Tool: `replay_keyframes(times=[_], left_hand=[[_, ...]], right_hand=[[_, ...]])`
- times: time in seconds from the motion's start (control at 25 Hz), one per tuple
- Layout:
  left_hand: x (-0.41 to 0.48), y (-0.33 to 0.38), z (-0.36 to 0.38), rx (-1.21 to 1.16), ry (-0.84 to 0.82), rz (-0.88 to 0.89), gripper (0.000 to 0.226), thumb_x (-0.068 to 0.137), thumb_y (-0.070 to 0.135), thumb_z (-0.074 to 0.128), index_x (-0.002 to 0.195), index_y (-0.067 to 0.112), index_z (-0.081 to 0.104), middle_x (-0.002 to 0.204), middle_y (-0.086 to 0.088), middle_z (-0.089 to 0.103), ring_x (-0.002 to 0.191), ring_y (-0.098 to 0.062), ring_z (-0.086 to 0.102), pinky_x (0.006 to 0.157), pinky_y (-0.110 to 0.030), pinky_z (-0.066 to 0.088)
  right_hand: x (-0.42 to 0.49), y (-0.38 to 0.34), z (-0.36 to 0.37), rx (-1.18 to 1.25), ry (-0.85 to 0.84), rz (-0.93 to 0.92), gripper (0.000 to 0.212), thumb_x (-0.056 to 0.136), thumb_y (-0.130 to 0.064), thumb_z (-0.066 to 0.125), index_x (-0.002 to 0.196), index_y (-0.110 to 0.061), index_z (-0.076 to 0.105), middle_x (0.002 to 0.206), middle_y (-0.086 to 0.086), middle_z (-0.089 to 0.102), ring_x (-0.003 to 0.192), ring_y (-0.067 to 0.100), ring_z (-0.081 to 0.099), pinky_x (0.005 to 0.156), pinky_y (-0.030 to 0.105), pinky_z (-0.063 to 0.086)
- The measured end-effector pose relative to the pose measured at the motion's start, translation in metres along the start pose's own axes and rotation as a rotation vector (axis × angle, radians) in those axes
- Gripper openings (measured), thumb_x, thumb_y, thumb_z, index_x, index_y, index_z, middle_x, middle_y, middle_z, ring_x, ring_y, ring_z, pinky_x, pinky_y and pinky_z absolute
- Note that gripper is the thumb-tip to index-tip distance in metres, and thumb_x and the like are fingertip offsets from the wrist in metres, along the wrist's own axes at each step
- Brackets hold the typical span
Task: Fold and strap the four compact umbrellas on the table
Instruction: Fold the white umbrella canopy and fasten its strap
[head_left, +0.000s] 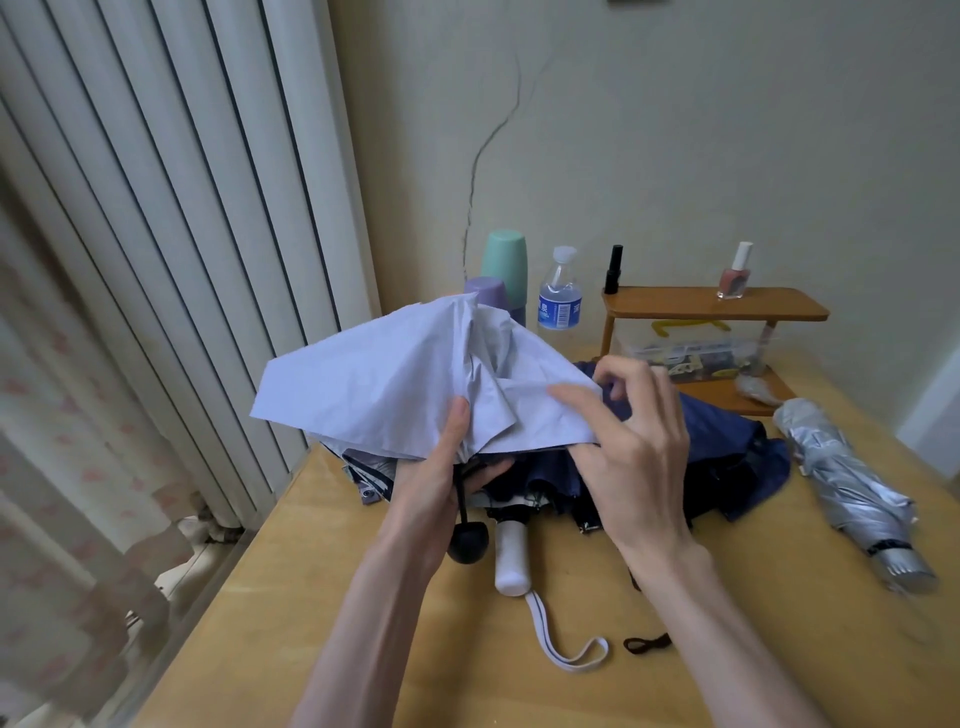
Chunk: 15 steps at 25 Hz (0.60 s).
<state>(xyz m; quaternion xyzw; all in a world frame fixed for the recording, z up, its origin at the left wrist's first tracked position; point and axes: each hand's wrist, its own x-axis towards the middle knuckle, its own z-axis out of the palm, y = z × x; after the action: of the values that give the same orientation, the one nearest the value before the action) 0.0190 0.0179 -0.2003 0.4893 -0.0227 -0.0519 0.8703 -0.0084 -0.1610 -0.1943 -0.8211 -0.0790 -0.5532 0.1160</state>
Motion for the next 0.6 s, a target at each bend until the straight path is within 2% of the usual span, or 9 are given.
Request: replay_keyframes(times=[0.08,0.16,0.24,0.28,0.32,0.44,0.52,0.6], left_hand=[[-0.001,-0.001,0.001,-0.018,-0.006,-0.010,0.050,0.101,0.039,0.067,0.144,0.015,0.060,0.133,-0.002,0.074,0.121,-0.022,0.072,0.089,-0.036,0.063],[0.000,-0.002,0.000,-0.037,-0.001,-0.017,0.049,0.101,0.037,0.067,0.145,0.015,0.060,0.134,-0.002,0.073,0.121,-0.021,0.072,0.090,-0.035,0.063],[0.001,-0.003,-0.002,-0.033,0.008,-0.006,0.047,0.101,0.035,0.068,0.144,0.017,0.060,0.136,-0.001,0.073,0.122,-0.019,0.071,0.088,-0.033,0.063],[0.002,-0.004,-0.003,-0.026,0.012,0.004,0.047,0.101,0.034,0.069,0.144,0.018,0.060,0.136,0.000,0.072,0.122,-0.019,0.071,0.088,-0.033,0.063],[0.003,-0.004,-0.004,-0.019,0.015,0.010,0.047,0.101,0.034,0.069,0.144,0.018,0.061,0.136,0.000,0.072,0.122,-0.020,0.071,0.088,-0.034,0.063],[0.003,-0.005,-0.003,0.001,0.012,0.009,0.047,0.101,0.036,0.069,0.143,0.018,0.061,0.135,0.000,0.073,0.122,-0.021,0.071,0.090,-0.036,0.063],[0.002,-0.005,-0.005,0.016,0.004,0.013,0.048,0.101,0.038,0.069,0.144,0.019,0.061,0.136,0.001,0.072,0.122,-0.020,0.071,0.092,-0.037,0.063],[0.001,-0.004,-0.005,0.009,0.006,0.023,0.047,0.102,0.038,0.067,0.144,0.020,0.061,0.136,0.002,0.073,0.121,-0.018,0.072,0.094,-0.038,0.063]], right_hand=[[-0.002,-0.003,0.001,0.063,0.060,0.002,0.022,0.089,0.009,0.063,0.096,-0.006,0.077,0.086,0.007,0.061,0.073,0.025,0.050,0.060,0.040,0.044],[-0.004,-0.006,0.002,0.196,0.103,0.150,0.014,0.101,-0.006,0.062,0.092,-0.005,0.072,0.077,-0.001,0.060,0.065,0.015,0.048,0.054,0.036,0.045],[-0.003,-0.001,0.001,0.372,0.083,0.393,0.004,0.098,-0.009,0.070,0.097,-0.010,0.066,0.081,-0.007,0.066,0.069,0.010,0.061,0.057,0.039,0.054],[-0.002,0.000,0.001,0.421,0.053,0.486,0.013,0.095,-0.008,0.074,0.101,-0.013,0.064,0.087,-0.007,0.070,0.076,0.011,0.068,0.061,0.043,0.057],[-0.001,0.001,0.001,0.400,0.010,0.491,0.021,0.092,-0.008,0.077,0.106,-0.016,0.063,0.094,-0.006,0.072,0.083,0.014,0.071,0.065,0.046,0.059],[-0.001,0.002,0.000,0.137,-0.105,0.168,0.052,0.077,-0.001,0.083,0.125,-0.016,0.069,0.113,0.003,0.061,0.097,0.024,0.062,0.077,0.039,0.055],[0.002,0.002,-0.001,0.078,-0.072,0.031,0.054,0.072,0.011,0.077,0.120,-0.014,0.076,0.107,0.007,0.059,0.088,0.026,0.057,0.073,0.037,0.051],[0.003,0.004,-0.001,0.107,-0.007,-0.001,0.047,0.075,0.018,0.073,0.110,-0.012,0.080,0.095,0.005,0.063,0.079,0.024,0.058,0.065,0.034,0.049]])
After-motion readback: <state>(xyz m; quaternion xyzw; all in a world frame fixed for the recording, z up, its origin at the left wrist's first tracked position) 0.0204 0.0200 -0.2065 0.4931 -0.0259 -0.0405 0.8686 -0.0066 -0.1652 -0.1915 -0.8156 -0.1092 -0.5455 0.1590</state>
